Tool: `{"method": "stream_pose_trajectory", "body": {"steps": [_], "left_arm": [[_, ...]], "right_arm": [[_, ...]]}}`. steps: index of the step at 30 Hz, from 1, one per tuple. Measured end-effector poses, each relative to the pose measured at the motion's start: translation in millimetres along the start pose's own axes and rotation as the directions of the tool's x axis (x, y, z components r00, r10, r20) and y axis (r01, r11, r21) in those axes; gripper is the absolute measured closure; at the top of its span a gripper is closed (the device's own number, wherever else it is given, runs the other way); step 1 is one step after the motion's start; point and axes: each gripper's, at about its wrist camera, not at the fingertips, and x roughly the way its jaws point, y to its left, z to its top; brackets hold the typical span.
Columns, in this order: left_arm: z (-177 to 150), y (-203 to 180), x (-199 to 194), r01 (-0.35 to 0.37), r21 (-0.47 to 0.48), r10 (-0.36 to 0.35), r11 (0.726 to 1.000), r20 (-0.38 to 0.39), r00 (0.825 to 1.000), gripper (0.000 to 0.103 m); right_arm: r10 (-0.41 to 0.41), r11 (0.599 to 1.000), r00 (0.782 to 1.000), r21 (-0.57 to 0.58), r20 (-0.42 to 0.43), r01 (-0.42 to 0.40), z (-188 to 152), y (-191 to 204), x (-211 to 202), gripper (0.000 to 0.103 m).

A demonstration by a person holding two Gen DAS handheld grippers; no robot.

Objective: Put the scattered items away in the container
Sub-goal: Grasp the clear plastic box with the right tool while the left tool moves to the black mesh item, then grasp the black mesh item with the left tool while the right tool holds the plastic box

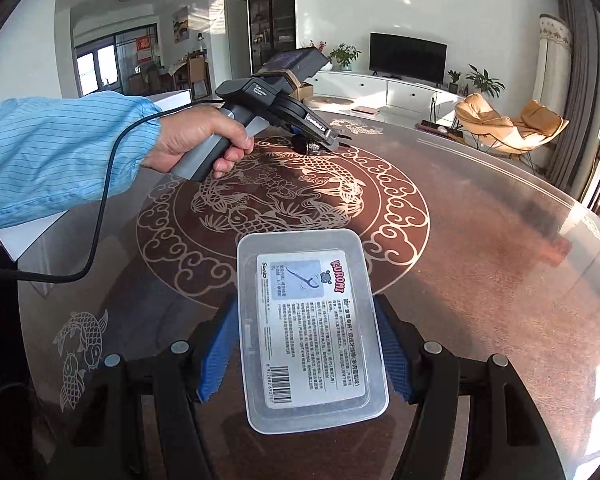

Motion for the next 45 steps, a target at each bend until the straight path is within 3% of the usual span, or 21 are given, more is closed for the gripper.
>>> {"method": "stream_pose_trajectory", "body": {"steps": [3,6,10,13,15,20,25,28,38,40,41,42,43,44,45], "left_arm": [[-35,0,-28,0.006,-0.063,-0.005,0.998,0.013,1.000,0.064],[-106,-4,-73,-0.039,-0.100,0.038,0.994,-0.009,0.999,0.064],[-197,-17,-129,-0.110,-0.103,0.109,0.989,-0.022,0.994,0.065],[-229,-17,-151,-0.135,-0.139,0.135,0.981,-0.008,0.991,0.063],[-235,-14,-155,-0.137,-0.158,0.140,0.978,0.008,0.990,0.060],[-235,-28,-147,-0.135,-0.098,0.136,0.986,0.008,0.991,0.027],[-231,-28,-141,-0.146,-0.086,0.147,0.986,0.003,0.989,0.016],[-228,-31,-135,-0.140,-0.070,0.138,0.988,-0.026,0.990,0.000],[-224,-33,-133,-0.140,-0.070,0.137,0.988,-0.040,0.990,0.000],[-223,-32,-131,-0.130,-0.061,0.128,0.990,-0.041,0.991,0.000],[-222,-32,-131,-0.128,-0.058,0.126,0.990,-0.044,0.991,0.000],[-221,-31,-132,-0.138,-0.061,0.136,0.989,-0.039,0.990,0.002],[-221,-31,-136,-0.143,-0.071,0.142,0.987,-0.012,0.990,0.030],[-219,-30,-140,-0.149,-0.075,0.149,0.986,-0.001,0.989,0.065],[-217,-28,-141,-0.133,-0.088,0.131,0.987,-0.021,0.991,0.065]], "right_arm": [[0.002,1.000,1.000,-0.008,0.007,-0.002,2,6,-6,0.037],[0.018,1.000,1.000,-0.012,0.004,-0.018,7,18,-9,0.037],[0.025,1.000,0.998,-0.007,-0.064,-0.025,15,37,10,0.037],[0.021,1.000,0.995,-0.005,-0.096,-0.022,18,50,31,0.037],[-0.003,1.000,0.995,-0.015,-0.099,0.002,19,55,40,0.037],[-0.032,0.999,0.990,-0.040,-0.135,0.026,19,59,55,0.037],[-0.008,0.999,0.988,-0.039,-0.153,0.003,14,54,61,0.035],[0.000,1.000,0.986,-0.011,-0.166,-0.002,14,47,66,0.028],[0.023,0.999,0.984,-0.028,-0.178,-0.028,15,50,70,0.016],[0.025,0.999,0.984,-0.038,-0.178,-0.032,15,51,71,0.016],[0.016,0.999,0.985,-0.036,-0.174,-0.023,16,51,70,0.023],[0.012,0.999,0.986,-0.034,-0.167,-0.017,16,50,68,0.034],[0.018,1.000,0.986,-0.021,-0.168,-0.022,17,48,65,0.041],[0.035,0.999,0.983,0.006,-0.181,-0.035,18,46,63,0.041],[0.041,0.999,0.983,0.024,-0.178,-0.038,19,44,59,0.041]]}}
